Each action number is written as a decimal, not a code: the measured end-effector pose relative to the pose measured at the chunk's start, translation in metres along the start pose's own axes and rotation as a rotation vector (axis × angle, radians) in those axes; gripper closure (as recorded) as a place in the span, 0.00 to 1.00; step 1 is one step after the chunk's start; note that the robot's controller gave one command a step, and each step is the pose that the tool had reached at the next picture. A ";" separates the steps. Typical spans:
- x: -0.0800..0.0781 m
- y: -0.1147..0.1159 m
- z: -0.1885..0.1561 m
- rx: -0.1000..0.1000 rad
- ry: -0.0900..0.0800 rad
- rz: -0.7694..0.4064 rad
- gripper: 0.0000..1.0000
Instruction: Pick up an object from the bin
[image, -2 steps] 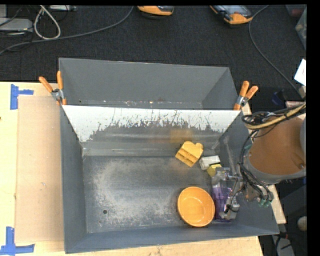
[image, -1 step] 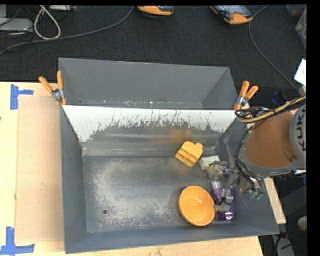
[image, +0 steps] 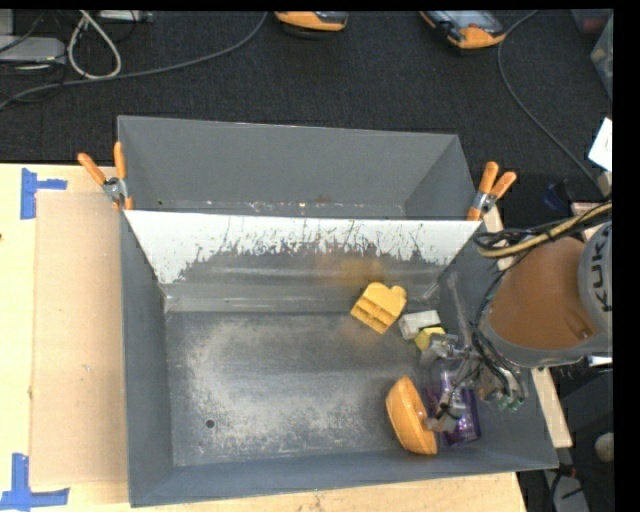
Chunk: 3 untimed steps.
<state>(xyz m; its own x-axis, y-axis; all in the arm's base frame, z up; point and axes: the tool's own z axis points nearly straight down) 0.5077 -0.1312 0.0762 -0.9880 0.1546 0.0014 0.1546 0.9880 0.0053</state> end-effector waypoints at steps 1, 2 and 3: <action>-0.013 0.044 0.005 0.003 0.000 -0.276 0.00; -0.021 0.065 0.007 0.001 -0.001 -0.334 0.00; 0.010 0.089 0.003 0.003 0.000 -0.491 0.00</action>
Offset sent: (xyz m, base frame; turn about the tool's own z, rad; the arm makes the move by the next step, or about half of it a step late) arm 0.0000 0.0000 0.0000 0.0000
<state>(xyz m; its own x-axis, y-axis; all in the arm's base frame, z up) 0.5113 -0.0421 0.0740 -0.9442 -0.3293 -0.0002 -0.3293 0.9442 0.0023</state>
